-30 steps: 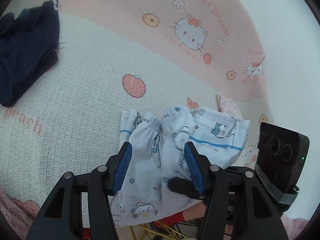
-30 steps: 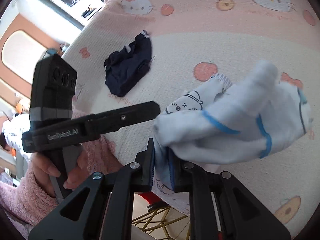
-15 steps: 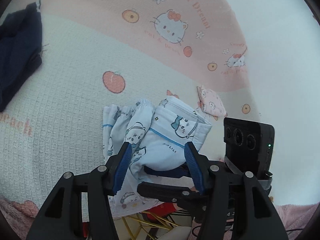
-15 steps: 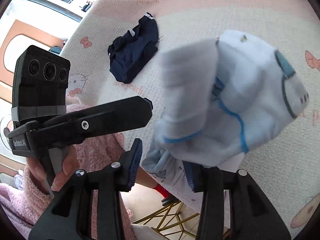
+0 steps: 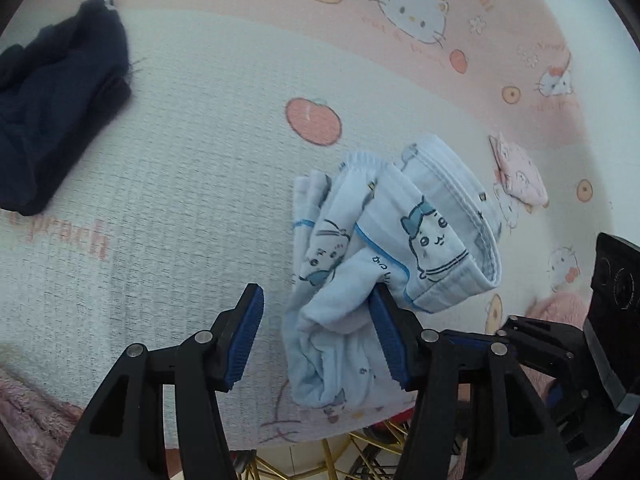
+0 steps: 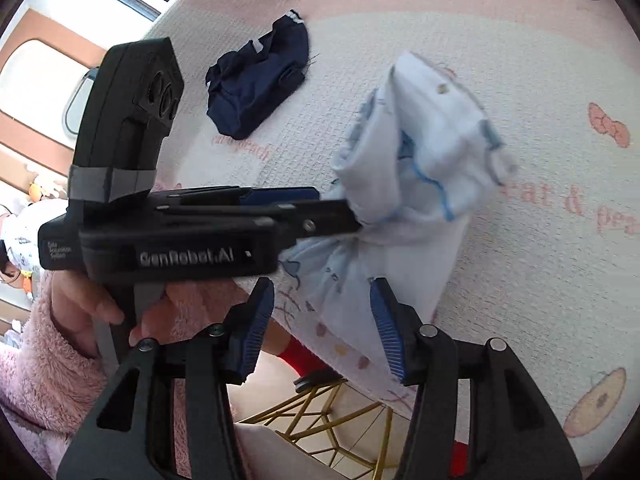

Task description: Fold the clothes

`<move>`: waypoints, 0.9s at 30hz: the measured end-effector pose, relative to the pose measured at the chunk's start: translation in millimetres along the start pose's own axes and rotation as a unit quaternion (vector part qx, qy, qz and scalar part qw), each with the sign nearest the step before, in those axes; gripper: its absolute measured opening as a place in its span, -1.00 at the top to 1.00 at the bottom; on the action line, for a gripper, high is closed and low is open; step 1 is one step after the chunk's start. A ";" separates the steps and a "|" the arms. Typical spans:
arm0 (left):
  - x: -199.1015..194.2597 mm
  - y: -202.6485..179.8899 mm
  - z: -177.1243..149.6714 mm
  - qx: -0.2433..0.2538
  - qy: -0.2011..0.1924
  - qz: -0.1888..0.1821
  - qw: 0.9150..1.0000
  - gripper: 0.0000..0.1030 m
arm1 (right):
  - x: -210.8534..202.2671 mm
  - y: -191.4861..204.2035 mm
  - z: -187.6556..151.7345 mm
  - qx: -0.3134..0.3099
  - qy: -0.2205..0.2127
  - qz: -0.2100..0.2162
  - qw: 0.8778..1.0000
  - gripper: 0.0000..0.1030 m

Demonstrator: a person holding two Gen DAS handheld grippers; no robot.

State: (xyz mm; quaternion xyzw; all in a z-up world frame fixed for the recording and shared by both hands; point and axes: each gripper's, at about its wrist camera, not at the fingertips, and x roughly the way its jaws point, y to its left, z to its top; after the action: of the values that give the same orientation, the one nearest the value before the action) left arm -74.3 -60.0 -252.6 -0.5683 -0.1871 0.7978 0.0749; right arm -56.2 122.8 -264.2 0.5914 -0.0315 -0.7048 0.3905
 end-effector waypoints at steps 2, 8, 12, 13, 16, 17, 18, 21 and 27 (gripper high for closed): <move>-9.0 10.3 2.5 -0.021 -0.023 0.025 0.999 -0.11 | -15.1 -14.0 -0.8 0.029 -0.024 -0.020 0.999 -0.02; -53.5 27.9 4.2 -0.073 -0.124 -0.035 0.989 -0.11 | -13.0 -33.2 10.9 0.044 -0.033 -0.124 0.991 -0.02; -62.9 14.5 5.4 -0.034 -0.124 -0.087 0.988 -0.11 | 13.9 -26.2 9.4 0.010 -0.001 -0.143 0.990 -0.02; -56.9 9.0 5.4 -0.019 -0.101 -0.078 0.992 -0.11 | 20.0 -24.0 8.8 0.007 0.005 -0.147 0.989 -0.02; -33.5 0.6 -0.2 0.011 -0.033 -0.030 0.999 -0.11 | 20.0 -22.8 12.3 0.009 0.001 -0.143 0.990 -0.02; -25.6 0.6 -2.9 0.015 -0.012 -0.021 1.000 -0.11 | 16.0 -23.9 14.8 0.012 -0.005 -0.139 0.990 -0.02; -17.9 0.4 -5.4 0.018 0.007 -0.014 1.000 -0.11 | 9.9 -26.2 18.4 0.016 -0.015 -0.134 0.991 -0.02; -10.9 0.1 -1.6 0.013 0.008 -0.018 1.000 -0.11 | -4.3 -34.0 33.0 0.029 -0.034 -0.132 0.990 -0.02; -17.9 24.3 12.0 -0.051 -0.029 0.002 0.998 -0.11 | -5.1 -29.2 59.5 0.019 -0.049 -0.135 0.990 -0.02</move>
State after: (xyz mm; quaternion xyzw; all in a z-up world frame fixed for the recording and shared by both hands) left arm -77.1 -90.8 -242.8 -0.5483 -0.2283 0.8035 0.0392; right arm -122.2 121.1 -257.1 0.5625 0.0163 -0.7782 0.2789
